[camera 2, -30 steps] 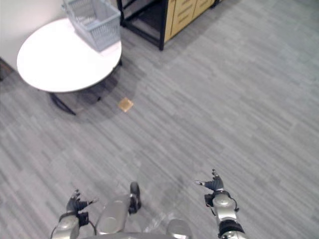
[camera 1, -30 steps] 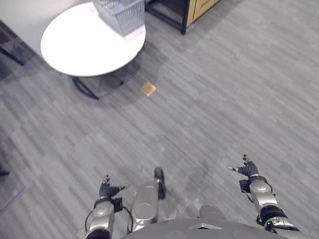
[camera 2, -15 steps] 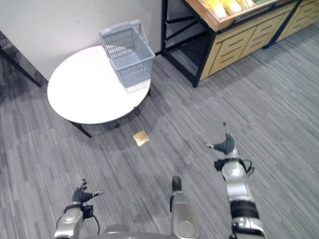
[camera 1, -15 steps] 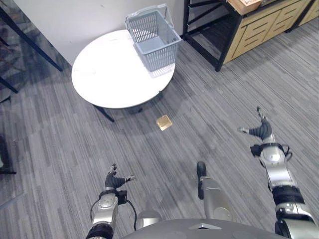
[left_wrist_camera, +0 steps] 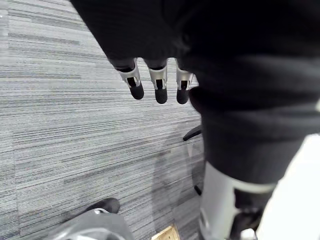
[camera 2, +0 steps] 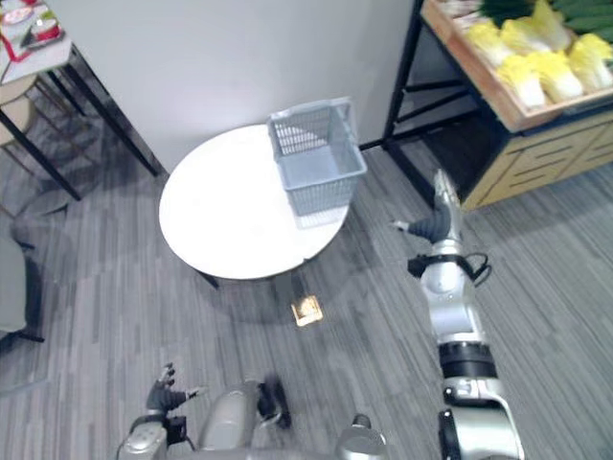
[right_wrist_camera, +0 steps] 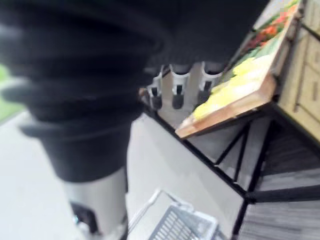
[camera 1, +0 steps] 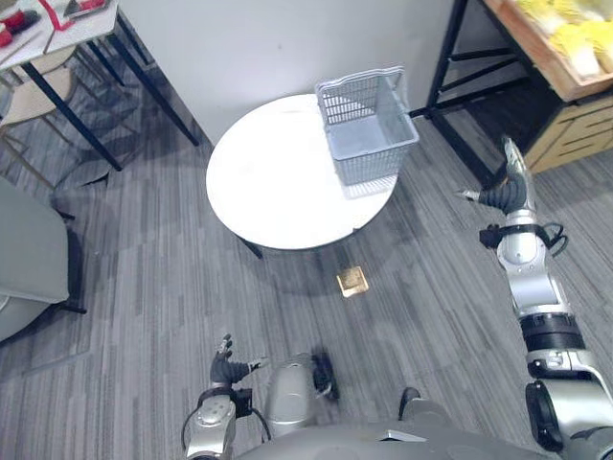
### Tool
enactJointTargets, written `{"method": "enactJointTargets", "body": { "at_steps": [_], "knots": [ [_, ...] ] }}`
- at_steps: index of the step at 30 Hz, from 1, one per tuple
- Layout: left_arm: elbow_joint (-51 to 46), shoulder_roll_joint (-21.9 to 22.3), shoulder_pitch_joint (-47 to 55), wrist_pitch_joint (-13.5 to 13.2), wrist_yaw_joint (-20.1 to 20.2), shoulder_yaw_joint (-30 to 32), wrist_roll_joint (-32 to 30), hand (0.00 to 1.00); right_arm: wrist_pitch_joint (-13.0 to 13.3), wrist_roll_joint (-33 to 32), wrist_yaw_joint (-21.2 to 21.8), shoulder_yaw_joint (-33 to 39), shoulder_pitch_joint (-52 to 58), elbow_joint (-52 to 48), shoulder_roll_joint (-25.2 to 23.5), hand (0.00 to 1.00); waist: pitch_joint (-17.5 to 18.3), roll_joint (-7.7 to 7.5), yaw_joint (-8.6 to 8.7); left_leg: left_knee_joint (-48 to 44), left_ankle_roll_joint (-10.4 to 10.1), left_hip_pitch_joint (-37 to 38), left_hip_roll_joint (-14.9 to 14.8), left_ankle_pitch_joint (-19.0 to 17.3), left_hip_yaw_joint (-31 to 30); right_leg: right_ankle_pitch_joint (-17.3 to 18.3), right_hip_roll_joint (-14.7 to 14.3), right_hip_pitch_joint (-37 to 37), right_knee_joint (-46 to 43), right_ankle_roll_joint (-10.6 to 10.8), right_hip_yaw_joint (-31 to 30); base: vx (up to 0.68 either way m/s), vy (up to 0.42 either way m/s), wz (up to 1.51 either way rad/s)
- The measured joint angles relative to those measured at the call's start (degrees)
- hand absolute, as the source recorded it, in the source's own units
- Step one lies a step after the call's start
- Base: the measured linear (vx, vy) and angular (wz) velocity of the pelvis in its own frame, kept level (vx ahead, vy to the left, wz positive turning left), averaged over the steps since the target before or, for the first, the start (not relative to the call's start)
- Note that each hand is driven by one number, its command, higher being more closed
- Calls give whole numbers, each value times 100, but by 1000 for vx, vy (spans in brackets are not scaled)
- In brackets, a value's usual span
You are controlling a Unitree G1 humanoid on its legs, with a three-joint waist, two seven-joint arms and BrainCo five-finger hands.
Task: Pick vegetable in the basket
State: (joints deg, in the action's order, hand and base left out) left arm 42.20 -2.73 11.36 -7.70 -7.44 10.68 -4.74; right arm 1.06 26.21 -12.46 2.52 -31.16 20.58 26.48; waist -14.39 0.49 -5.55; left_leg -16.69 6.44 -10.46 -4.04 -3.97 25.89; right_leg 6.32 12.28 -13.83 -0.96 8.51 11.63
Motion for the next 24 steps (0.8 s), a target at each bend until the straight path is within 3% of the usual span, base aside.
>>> {"method": "enactJointTargets", "body": {
  "at_steps": [2,4,5,6,8,9,11,13,14,15,16,17,20,24],
  "knots": [
    [4,6,72,-5,-16,1,-103,0,47,163,5,-363,-397,87,30,0,8,9,-190,136,6,415,66,-150,-16,-195,34,-54,-555,-28,-151,377,102,7],
    [59,-12,156,3,-10,-41,-99,0,135,226,3,-619,-482,98,30,0,18,5,-175,593,-236,863,114,-305,-227,-179,2,297,-1853,12,-362,331,84,32],
    [147,-58,152,8,1,-69,-97,0,166,228,3,-668,-481,181,-12,0,15,-82,-154,771,-247,1031,161,-303,-333,-317,23,743,-2836,257,-578,217,14,56],
    [274,-225,100,80,-5,-152,-101,0,166,249,22,-772,-492,368,-77,0,13,-236,-143,924,-259,1250,220,-314,-499,-258,-5,1442,-4357,523,-1025,215,-17,56],
    [412,-295,14,121,-6,-248,-103,0,161,335,55,-852,-495,571,-101,0,-13,-292,-132,995,-269,1487,233,-318,-652,7,-47,1953,-5242,374,-1212,295,-73,68],
    [414,-313,-27,126,-8,-279,-103,0,161,389,67,-888,-498,666,-99,0,-26,-281,-102,1056,-273,1640,205,-316,-797,159,-49,2245,-5346,93,-1161,297,-95,73],
    [402,-305,-140,117,-9,-281,-102,0,162,397,80,-949,-591,778,-61,0,-46,-248,-32,1078,-304,1701,109,-313,-1053,356,-39,2606,-4775,-259,-1037,274,-188,78],
    [401,-325,-288,102,-4,-348,-97,0,175,397,115,-989,-784,891,17,0,-98,-162,9,1073,-516,1672,-77,-367,-1286,352,-83,2780,-3379,-341,-984,230,-284,74],
    [380,-444,-375,67,2,-435,-98,0,184,396,115,-990,-914,1015,104,0,-89,-179,3,1045,-737,1562,-177,-423,-1421,89,-125,2799,-2206,-389,-1030,151,-265,55],
    [364,-514,-399,49,1,-504,-98,0,181,396,115,-989,-976,1081,132,0,-73,-241,-6,1038,-839,1498,-177,-437,-1475,-174,-114,2812,-1645,-387,-1101,256,-427,71],
    [320,-671,-404,26,3,-609,-99,0,173,397,113,-980,-1033,1156,142,0,-69,-530,-13,1059,-1078,1464,-45,-474,-1631,-1290,8,2797,-854,-336,-1244,223,-416,52],
    [417,-619,-470,54,-6,-612,-101,0,177,446,120,-996,-1150,1325,156,0,-113,-398,-101,1057,-1278,1409,-218,-504,-1711,-1172,-142,2724,-728,-177,-1181,204,-384,39],
    [374,-382,-422,-40,6,-684,-109,0,152,446,173,-1049,-1501,1719,358,0,-131,29,-87,1225,-1465,1208,-754,-391,-1680,-1441,-632,2546,62,-399,-870,158,-275,8],
    [407,-325,-444,-69,-2,-738,-103,0,108,445,204,-1100,-1944,2197,664,0,-277,152,-61,1424,-1536,1132,-915,-221,-1683,-1534,-814,2556,312,-499,-769,80,-125,7]
  ]
}}
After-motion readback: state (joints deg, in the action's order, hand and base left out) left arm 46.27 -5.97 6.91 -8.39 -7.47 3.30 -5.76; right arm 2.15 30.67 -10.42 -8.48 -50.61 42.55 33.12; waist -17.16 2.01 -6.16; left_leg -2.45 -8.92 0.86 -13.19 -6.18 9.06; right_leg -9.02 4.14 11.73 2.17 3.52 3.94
